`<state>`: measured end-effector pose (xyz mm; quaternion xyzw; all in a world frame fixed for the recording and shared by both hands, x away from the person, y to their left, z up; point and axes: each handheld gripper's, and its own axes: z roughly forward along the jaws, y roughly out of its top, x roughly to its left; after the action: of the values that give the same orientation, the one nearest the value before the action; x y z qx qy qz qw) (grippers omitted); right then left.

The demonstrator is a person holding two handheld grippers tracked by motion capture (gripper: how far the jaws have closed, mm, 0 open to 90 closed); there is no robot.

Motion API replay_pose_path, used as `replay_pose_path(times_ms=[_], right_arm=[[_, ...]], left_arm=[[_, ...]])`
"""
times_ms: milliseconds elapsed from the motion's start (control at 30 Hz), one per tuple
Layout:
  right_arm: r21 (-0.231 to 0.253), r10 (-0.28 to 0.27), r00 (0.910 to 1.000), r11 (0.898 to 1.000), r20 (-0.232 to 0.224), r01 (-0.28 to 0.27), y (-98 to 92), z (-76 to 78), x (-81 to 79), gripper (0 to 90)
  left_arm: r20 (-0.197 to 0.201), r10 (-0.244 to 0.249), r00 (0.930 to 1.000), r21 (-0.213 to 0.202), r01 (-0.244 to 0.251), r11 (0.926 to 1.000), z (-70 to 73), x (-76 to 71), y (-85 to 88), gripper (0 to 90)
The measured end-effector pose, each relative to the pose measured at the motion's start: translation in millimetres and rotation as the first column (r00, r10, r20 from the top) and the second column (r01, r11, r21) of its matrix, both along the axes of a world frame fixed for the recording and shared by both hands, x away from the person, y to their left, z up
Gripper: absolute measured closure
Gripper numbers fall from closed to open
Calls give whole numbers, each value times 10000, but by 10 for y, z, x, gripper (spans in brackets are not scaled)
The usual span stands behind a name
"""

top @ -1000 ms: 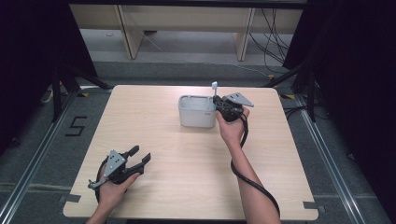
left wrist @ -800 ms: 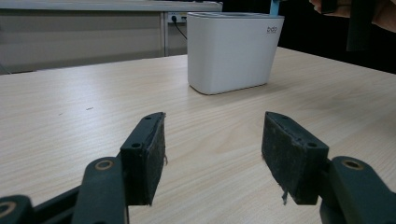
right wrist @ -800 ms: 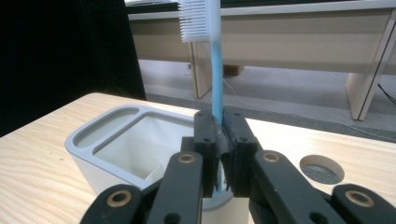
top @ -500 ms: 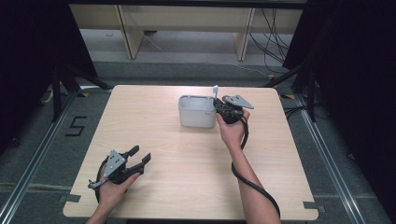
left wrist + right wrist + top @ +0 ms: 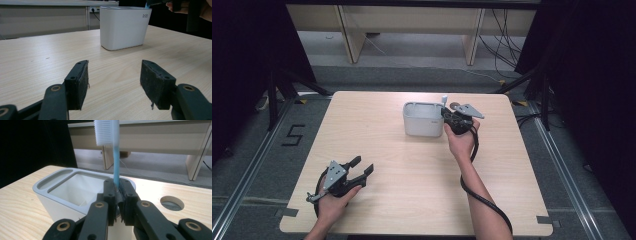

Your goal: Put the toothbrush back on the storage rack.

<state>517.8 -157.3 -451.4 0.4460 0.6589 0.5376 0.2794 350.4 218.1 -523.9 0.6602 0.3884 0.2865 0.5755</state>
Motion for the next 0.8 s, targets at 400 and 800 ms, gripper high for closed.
replay_pose_path(times_ms=[400, 800], right_arm=[[-236, -108, 9999, 9997, -41, 107, -21, 7, -40, 698], [-497, 8, 9997, 9988, -251, -21, -113, 78, -141, 556]], left_arm=[[-2, -22, 10000, 37, 22, 10000, 1, 0, -4, 393], [-19, -12, 10000, 13, 12, 10000, 1, 1, -5, 394]])
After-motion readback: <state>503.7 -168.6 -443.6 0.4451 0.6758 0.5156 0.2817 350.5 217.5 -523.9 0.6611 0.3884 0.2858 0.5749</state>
